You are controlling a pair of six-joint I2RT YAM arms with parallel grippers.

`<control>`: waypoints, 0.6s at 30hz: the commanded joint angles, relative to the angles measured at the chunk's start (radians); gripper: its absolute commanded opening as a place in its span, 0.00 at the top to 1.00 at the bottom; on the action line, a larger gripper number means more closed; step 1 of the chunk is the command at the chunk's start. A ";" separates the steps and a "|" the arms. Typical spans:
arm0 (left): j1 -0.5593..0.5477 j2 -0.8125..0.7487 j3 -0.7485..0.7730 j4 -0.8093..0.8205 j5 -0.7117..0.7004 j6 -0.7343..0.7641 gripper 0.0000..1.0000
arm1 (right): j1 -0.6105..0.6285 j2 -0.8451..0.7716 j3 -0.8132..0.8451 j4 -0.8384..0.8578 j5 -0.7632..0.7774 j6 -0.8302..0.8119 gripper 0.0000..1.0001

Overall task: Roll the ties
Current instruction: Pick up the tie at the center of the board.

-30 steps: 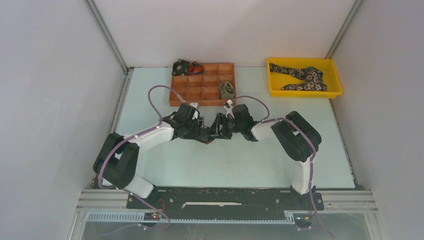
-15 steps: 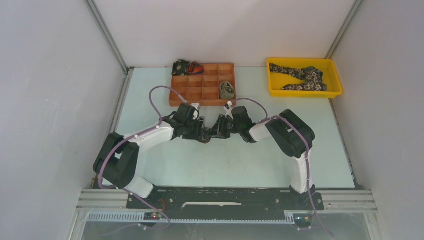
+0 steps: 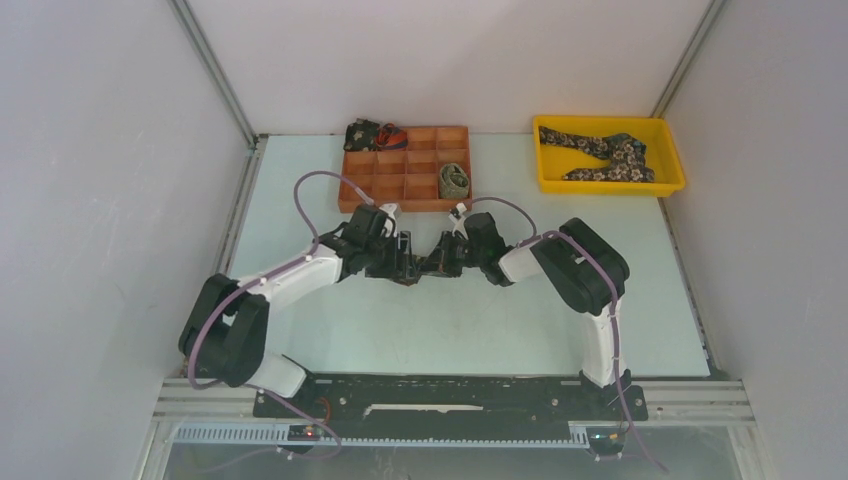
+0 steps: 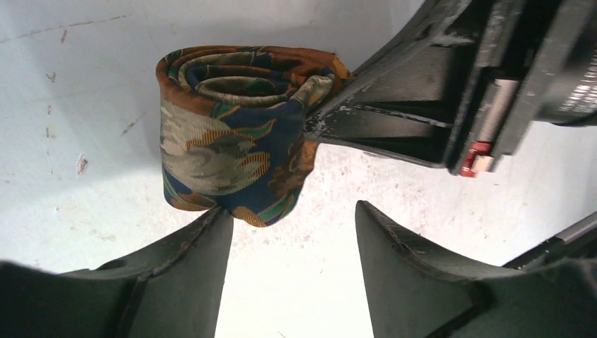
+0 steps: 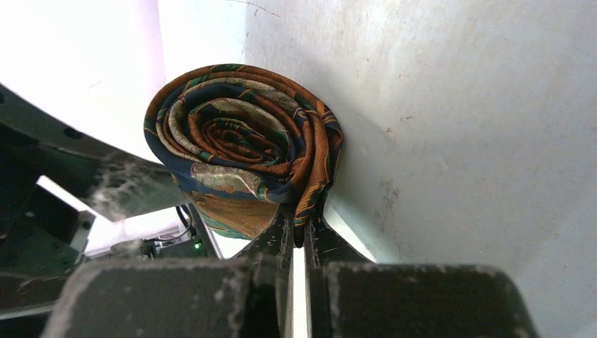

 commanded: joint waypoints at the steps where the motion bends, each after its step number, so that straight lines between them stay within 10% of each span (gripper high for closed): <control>1: 0.004 -0.116 0.036 0.000 0.043 -0.024 0.33 | 0.011 -0.017 0.022 -0.024 0.006 -0.026 1.00; 18: 0.032 -0.556 0.049 -0.337 -0.161 -0.009 0.09 | -0.008 -0.126 0.022 0.005 -0.037 -0.077 1.00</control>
